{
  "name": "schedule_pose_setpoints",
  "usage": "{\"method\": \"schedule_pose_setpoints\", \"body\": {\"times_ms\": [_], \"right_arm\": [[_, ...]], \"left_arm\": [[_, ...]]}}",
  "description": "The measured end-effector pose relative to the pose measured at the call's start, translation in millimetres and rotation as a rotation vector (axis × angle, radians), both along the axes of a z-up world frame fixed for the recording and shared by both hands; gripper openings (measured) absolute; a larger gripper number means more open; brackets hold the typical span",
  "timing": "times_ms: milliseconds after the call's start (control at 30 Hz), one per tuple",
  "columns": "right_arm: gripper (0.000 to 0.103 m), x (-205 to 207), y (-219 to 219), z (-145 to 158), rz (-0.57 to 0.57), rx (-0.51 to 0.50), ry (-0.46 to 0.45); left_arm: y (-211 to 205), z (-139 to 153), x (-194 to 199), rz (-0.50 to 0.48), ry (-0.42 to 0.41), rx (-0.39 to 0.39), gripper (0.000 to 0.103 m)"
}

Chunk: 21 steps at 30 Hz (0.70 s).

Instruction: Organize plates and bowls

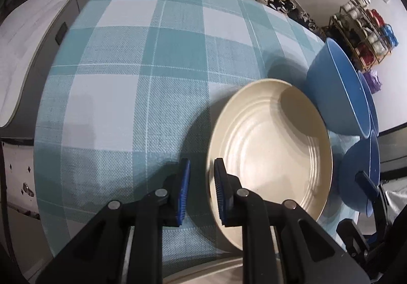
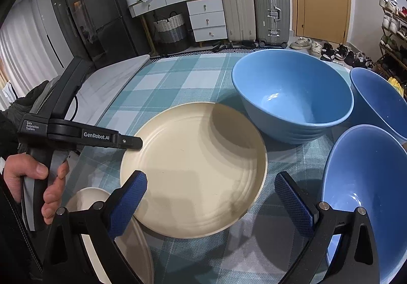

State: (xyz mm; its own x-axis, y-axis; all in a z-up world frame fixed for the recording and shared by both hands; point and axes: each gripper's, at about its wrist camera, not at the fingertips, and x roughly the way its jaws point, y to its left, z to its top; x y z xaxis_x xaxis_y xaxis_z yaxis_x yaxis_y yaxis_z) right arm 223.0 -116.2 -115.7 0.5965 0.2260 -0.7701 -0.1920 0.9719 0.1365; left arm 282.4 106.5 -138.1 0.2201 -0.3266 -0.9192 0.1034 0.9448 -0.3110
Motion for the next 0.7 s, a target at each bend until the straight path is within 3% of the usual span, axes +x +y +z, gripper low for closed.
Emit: {"method": "schedule_pose_setpoints", "body": {"times_ms": [167, 700], "right_arm": [[0.102, -2, -3, 2, -0.008, 0.012, 0.002], [0.102, -4, 0, 5, -0.002, 0.011, -0.002]], "left_arm": [[-3, 0, -1, -0.034, 0.007, 0.010, 0.010], [22, 6, 4, 0.017, -0.031, 0.079, 0.010]]}}
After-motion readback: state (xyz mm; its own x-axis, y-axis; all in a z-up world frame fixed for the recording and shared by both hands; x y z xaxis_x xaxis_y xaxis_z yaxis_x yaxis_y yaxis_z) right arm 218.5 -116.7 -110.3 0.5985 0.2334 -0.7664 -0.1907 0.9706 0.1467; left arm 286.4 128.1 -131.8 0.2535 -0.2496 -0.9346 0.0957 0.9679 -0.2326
